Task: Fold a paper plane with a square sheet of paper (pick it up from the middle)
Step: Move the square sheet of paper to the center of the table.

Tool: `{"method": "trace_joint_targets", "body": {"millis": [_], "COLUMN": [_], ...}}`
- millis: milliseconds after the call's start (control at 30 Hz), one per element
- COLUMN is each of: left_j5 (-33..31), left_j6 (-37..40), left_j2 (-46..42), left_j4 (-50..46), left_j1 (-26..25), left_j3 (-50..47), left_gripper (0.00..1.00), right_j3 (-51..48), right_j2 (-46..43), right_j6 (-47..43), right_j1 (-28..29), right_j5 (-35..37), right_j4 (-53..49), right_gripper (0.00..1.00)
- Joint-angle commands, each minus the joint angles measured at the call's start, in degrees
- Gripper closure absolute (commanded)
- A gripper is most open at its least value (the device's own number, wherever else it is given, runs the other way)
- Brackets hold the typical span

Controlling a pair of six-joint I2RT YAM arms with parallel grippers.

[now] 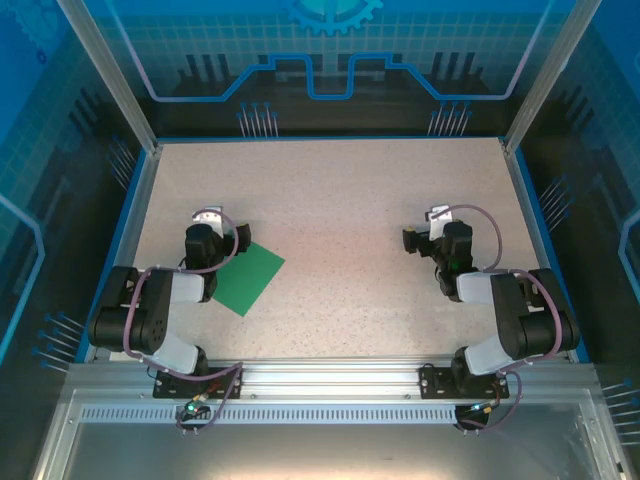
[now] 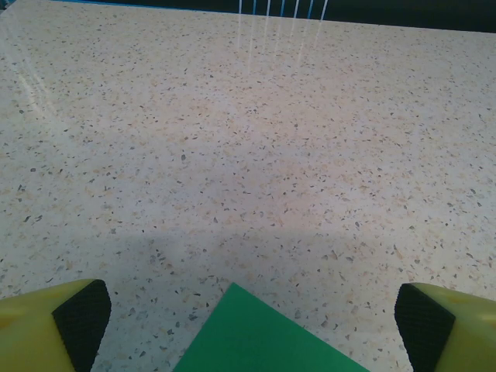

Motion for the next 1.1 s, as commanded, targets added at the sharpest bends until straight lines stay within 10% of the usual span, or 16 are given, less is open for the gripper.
{"method": "trace_joint_targets", "body": {"millis": [0,1067], "left_j5": [1.3,2.4], "left_j6": [0.6,1.1], "left_j2": [-0.4,-0.4], "left_j4": [0.6,0.3], "left_j1": [0.3,0.3], "left_j3": [1.3,1.4], "left_gripper": [0.01,0.01], "right_j3": [1.8,1.7], "right_j2": [0.3,0.3], "right_j6": [0.1,0.1], "right_j1": [-1.9,-2.1], "right_j5": [-3.3,-3.7], "right_j4": [1.1,1.0], "right_gripper": [0.01,0.01]}}
